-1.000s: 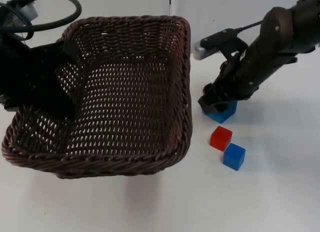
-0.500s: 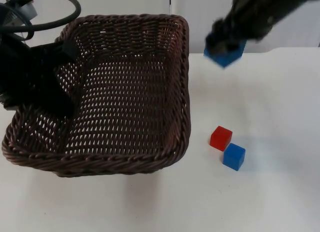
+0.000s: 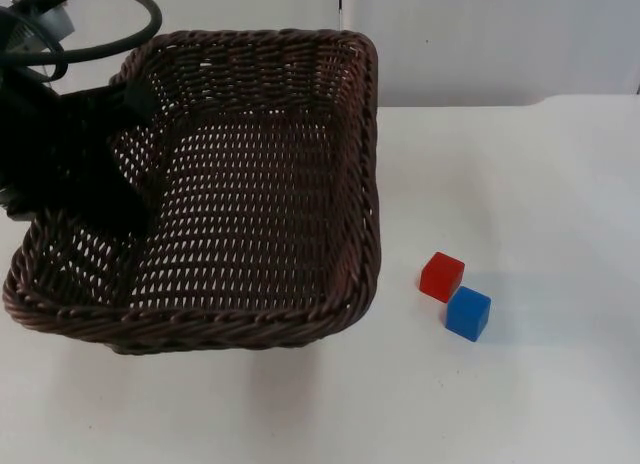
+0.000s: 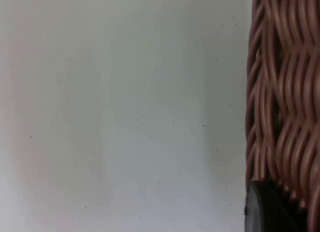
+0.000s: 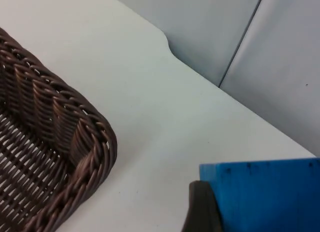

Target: Pick up the basket with the left hand and place the largest block into the basket with the right hand.

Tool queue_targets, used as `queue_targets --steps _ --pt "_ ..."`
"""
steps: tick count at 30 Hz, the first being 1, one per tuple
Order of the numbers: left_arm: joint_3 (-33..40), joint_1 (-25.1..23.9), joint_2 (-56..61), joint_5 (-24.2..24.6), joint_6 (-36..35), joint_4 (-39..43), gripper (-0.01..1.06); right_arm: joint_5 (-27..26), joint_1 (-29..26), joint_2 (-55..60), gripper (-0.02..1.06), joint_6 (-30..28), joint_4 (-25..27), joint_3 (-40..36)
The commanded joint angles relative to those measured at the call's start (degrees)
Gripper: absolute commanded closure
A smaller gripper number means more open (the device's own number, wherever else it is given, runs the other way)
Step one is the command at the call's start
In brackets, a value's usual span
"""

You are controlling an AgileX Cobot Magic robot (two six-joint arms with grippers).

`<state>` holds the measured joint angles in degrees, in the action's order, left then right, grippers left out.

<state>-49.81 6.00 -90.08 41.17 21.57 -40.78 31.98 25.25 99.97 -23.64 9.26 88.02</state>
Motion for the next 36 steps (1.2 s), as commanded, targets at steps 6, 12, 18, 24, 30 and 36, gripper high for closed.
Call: queue_targets --steps 6,12,18,24,30,36 --pt "-0.2 0.0 1.0 0.0 -0.3 -0.8 1.05 0.2 0.1 -0.9 1.05 0.0 -0.1 0.2" --pt "-0.2 0.0 1.0 0.0 -0.3 -0.7 1.05 0.2 0.1 -0.9 1.05 0.0 -0.1 0.2" --pt "-0.2 0.0 1.0 0.0 -0.3 -0.7 1.05 0.0 0.1 -0.9 1.05 0.0 0.0 0.2" --pt "-0.2 0.0 1.0 -0.1 -0.3 -0.7 1.05 -0.3 0.5 -0.9 1.05 0.0 1.2 0.2" --pt "-0.2 0.0 1.0 -0.1 -0.3 -0.7 1.05 -1.2 2.6 -0.9 1.05 -0.3 1.4 0.2" --pt "-0.2 0.0 1.0 -0.1 -0.3 -0.7 1.05 -5.2 8.3 -0.5 1.05 -1.7 1.4 0.2"
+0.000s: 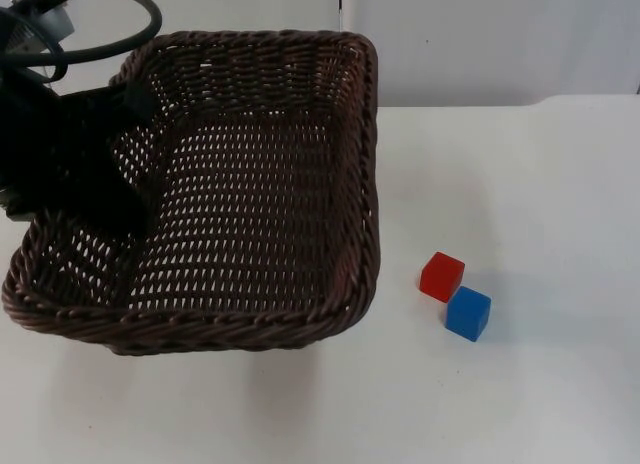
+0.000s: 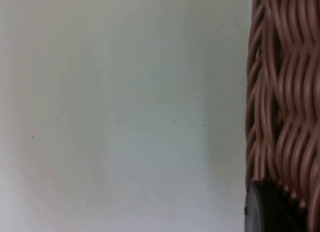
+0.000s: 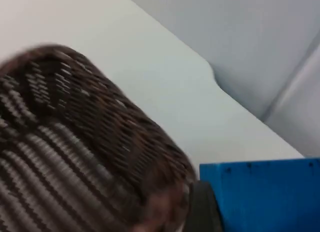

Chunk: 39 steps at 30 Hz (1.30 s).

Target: Pick up the basket with the left hand and place the largest block into the basket with the right hand.

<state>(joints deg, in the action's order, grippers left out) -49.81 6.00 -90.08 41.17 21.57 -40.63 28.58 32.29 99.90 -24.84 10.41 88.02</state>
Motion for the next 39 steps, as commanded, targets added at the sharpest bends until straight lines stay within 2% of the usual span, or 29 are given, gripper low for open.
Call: queue_targets --steps 1,9,16,20,25,26,27,29,30,33,39 --pt "-0.2 0.0 1.0 -0.1 -0.3 -0.8 1.05 -2.4 2.4 -0.2 1.05 -0.5 0.3 0.2" --pt "-0.2 0.0 1.0 -0.1 0.2 -0.6 1.05 -5.2 9.1 3.5 1.05 -0.5 0.3 0.2" --pt "-0.2 0.0 1.0 -0.1 0.2 -0.4 1.05 -6.1 10.8 5.1 1.05 -0.5 0.3 0.2" --pt "-0.2 0.0 1.0 -0.1 0.2 -0.7 1.05 -4.9 10.9 6.1 0.99 -0.5 0.9 0.2" --pt "-0.2 0.0 1.0 0.0 0.2 -0.6 1.05 -3.2 10.9 8.3 0.73 -0.5 4.0 0.2" --pt "-0.2 0.0 1.0 0.0 0.2 -0.6 1.05 -3.2 10.9 8.3 0.73 -0.5 4.0 0.2" --pt "-0.2 0.0 1.0 0.0 0.2 -0.6 1.05 -3.2 10.9 8.7 0.62 -0.5 5.5 0.2" --pt "-0.2 0.0 1.0 0.0 0.2 -0.6 1.05 -3.1 10.9 9.2 0.49 -0.5 5.4 0.2" --pt "-0.2 0.0 1.0 0.0 0.2 -0.6 1.05 -3.1 10.9 9.2 0.49 -0.5 5.4 0.2" --pt "-0.2 0.0 1.0 0.0 0.2 -0.6 1.05 -3.1 10.9 9.4 0.33 -0.5 5.1 0.2" --pt "-0.2 0.0 1.0 0.0 0.2 -0.6 1.05 -3.2 10.9 9.2 0.30 -0.5 4.7 0.2"
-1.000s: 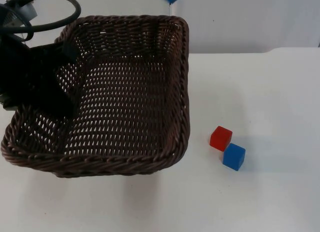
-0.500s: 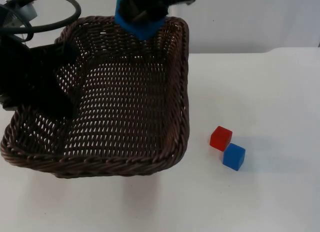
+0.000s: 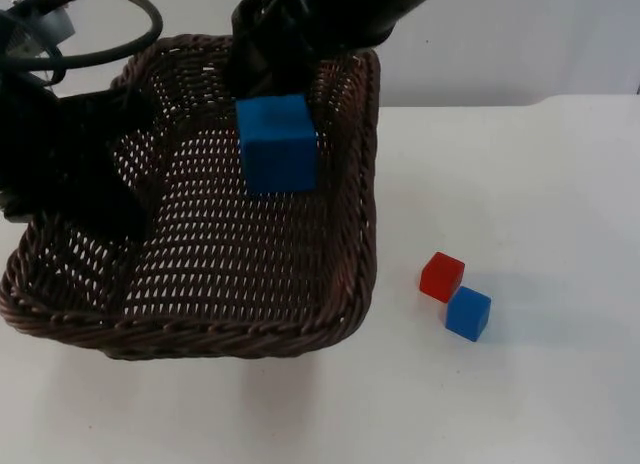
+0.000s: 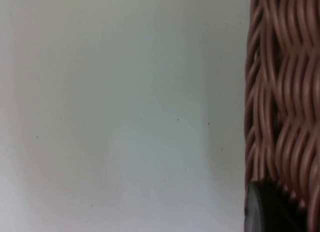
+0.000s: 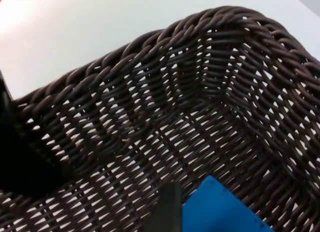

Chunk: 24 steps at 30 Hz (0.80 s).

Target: Pick up the basket with the left hand and place the largest block into the basket with the right hand.

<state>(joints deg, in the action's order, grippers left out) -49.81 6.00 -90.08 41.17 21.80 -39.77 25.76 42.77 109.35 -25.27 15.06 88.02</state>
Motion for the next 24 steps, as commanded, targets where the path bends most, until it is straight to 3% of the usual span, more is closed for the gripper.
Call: queue_targets --steps 1,13,24 --pt "-0.2 0.0 1.0 0.0 0.0 -1.4 1.05 -0.4 0.4 -0.3 0.30 -0.1 0.1 0.2" --pt "-0.2 0.0 1.0 -0.4 0.0 -1.6 1.05 3.3 0.3 -7.6 0.30 -0.1 -4.3 0.2" --pt "-0.2 0.0 1.0 -0.6 0.0 -1.6 1.05 7.4 0.3 -16.7 0.30 -0.1 -4.6 0.2"
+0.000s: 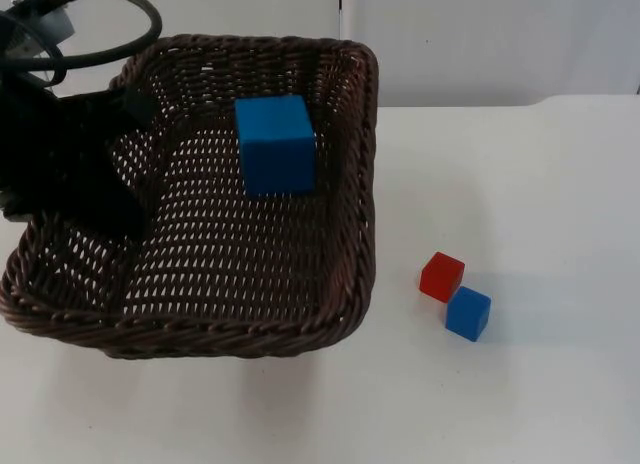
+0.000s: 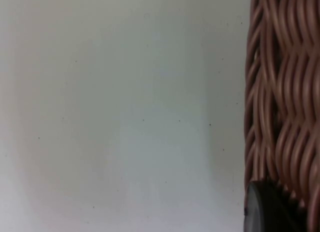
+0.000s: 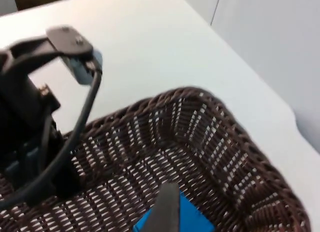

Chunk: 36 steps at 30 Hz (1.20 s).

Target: Pick up the basket with the left hand and place the largest block into the basket with the right hand.

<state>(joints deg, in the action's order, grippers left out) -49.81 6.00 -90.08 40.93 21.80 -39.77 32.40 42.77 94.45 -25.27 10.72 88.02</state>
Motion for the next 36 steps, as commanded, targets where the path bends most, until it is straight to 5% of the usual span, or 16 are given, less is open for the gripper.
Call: queue_targets --steps 1,20,36 --pt "-0.2 0.0 1.0 -0.3 0.0 -1.6 1.05 0.7 0.3 -1.8 0.30 -0.1 -0.3 0.2" --pt "-0.2 0.0 0.3 -5.8 0.2 -3.0 1.05 0.6 0.3 -3.7 0.31 0.1 -0.3 0.2" --pt "-1.5 0.1 -13.0 -9.8 12.8 -15.5 1.05 3.7 0.3 -11.5 0.31 0.3 -1.6 0.2"
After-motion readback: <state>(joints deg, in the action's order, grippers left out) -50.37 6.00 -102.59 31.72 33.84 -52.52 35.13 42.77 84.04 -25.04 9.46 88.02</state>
